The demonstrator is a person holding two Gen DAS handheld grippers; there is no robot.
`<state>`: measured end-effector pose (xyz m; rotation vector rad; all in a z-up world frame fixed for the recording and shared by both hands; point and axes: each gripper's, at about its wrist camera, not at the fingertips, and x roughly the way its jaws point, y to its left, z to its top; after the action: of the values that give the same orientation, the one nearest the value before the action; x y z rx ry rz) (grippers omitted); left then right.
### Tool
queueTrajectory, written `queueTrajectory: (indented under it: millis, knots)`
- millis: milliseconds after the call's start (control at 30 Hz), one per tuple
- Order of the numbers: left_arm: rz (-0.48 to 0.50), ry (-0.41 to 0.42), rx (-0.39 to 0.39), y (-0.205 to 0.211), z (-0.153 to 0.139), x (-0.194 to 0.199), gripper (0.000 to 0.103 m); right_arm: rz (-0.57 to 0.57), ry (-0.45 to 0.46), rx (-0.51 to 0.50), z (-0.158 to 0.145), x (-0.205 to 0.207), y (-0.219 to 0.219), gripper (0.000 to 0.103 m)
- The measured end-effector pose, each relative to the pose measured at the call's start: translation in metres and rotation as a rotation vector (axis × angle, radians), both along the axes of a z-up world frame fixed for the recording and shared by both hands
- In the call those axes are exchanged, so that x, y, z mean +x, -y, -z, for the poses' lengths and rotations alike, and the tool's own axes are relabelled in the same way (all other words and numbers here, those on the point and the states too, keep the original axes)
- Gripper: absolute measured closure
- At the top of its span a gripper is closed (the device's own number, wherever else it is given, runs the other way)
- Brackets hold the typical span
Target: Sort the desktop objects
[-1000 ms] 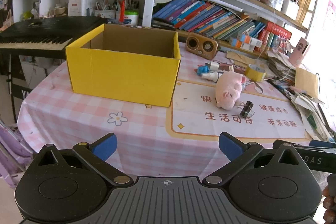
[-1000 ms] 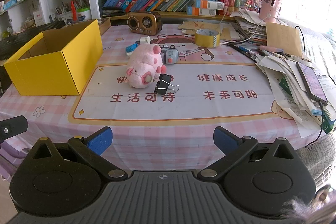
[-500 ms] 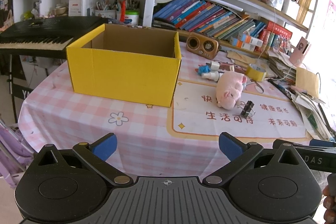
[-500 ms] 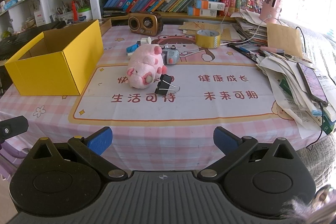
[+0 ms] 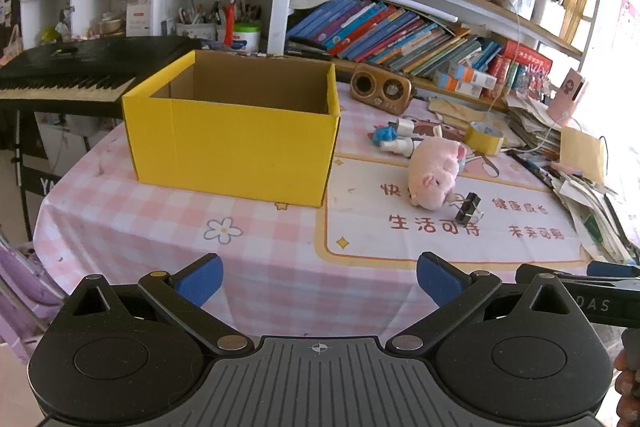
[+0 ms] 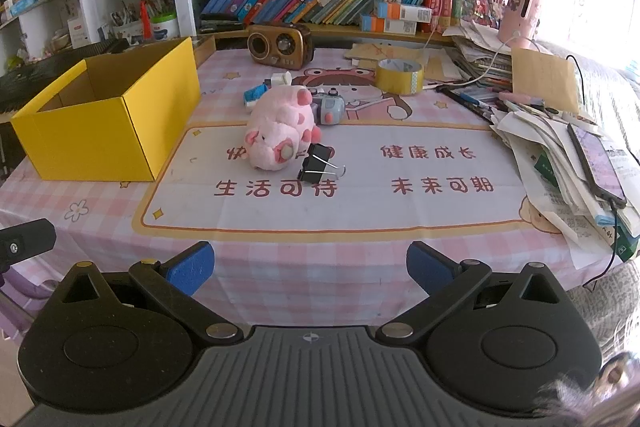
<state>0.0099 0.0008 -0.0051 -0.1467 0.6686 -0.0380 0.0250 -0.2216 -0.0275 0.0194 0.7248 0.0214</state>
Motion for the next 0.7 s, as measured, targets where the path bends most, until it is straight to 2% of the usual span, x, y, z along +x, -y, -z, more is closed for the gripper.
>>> queueTrajectory:
  millis: [700]
  knots:
    - [0.018, 0.006, -0.005, 0.0004, -0.0022, 0.0002, 0.000, -0.037, 0.015, -0.023, -0.0032, -0.0022, -0.0084, 0.000]
